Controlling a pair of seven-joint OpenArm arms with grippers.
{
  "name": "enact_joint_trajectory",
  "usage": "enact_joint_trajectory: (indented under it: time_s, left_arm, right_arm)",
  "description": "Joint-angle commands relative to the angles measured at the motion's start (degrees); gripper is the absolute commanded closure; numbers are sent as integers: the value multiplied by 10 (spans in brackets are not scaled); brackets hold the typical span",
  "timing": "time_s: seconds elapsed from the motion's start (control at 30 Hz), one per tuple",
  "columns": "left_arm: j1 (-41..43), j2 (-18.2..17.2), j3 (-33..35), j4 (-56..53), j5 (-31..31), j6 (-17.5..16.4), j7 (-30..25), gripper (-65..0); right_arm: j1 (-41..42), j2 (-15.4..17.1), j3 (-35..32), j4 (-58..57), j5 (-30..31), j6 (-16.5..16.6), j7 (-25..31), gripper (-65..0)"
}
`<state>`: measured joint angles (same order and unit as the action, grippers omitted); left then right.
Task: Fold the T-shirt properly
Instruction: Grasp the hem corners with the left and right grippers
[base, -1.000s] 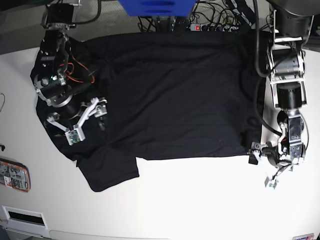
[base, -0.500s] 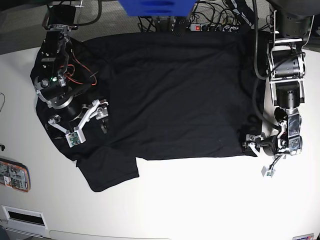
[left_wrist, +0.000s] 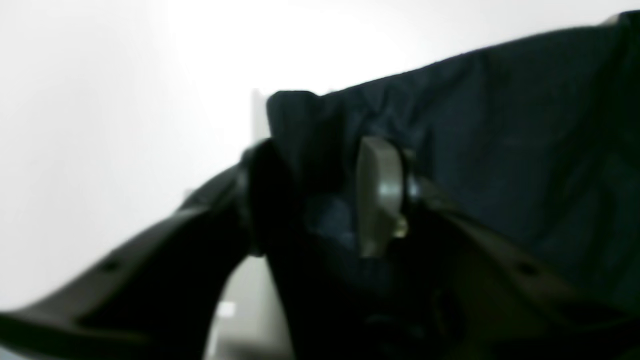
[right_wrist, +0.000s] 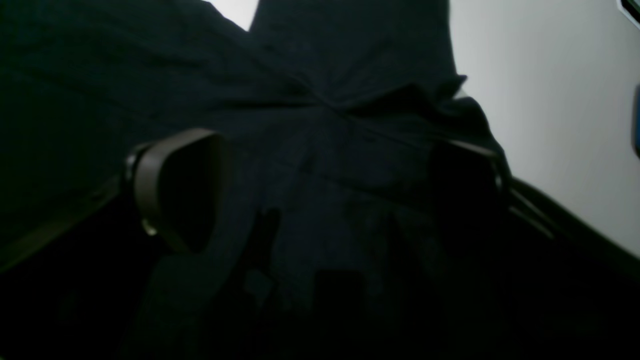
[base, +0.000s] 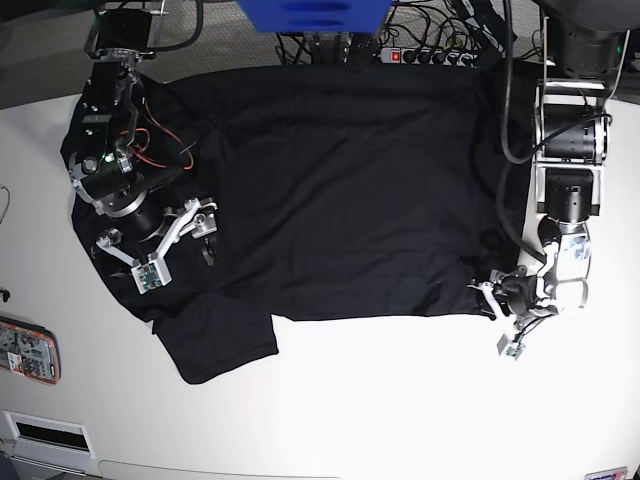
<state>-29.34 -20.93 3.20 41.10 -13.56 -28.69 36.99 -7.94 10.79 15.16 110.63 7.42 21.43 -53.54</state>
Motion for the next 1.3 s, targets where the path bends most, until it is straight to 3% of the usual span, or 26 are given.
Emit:
enact_joint_trajectory:
  time_s: [0.0, 0.23, 0.4, 0.57, 0.77, 0.93, 1.07, 1.17, 1.27]
  left_arm:
    - [8, 9, 4, -7, -3, -14, 43, -174]
    - [9, 9, 4, -6, 1, -13, 43, 0]
    - [12, 8, 4, -6, 1, -13, 16, 0]
    - [35, 8, 4, -5, 2, -13, 2, 0]
    - [39, 8, 4, -5, 2, -13, 2, 0]
    - [50, 8, 4, 4, 2, -13, 2, 0]
    - [82, 8, 4, 73, 2, -13, 7, 0]
    - [99, 8, 4, 107, 2, -13, 8, 0]
    - [107, 5, 4, 114, 2, -13, 8, 0]
  right_arm:
    - [7, 6, 3, 10, 6, -2, 15, -616]
    - [13, 6, 3, 4, 7, -2, 17, -616]
    - [93, 6, 3, -2, 6, -2, 12, -616]
    - [224, 6, 2, -33, 6, -2, -64, -616]
    - [315, 6, 1, -234, 5, -2, -65, -616]
    - [385, 8, -3, -481, 4, -2, 27, -616]
    - [449, 31, -65, -671, 4, -2, 129, -617]
    - [479, 31, -116, -767, 4, -5, 200, -617]
    - [493, 31, -126, -826, 4, -6, 247, -617]
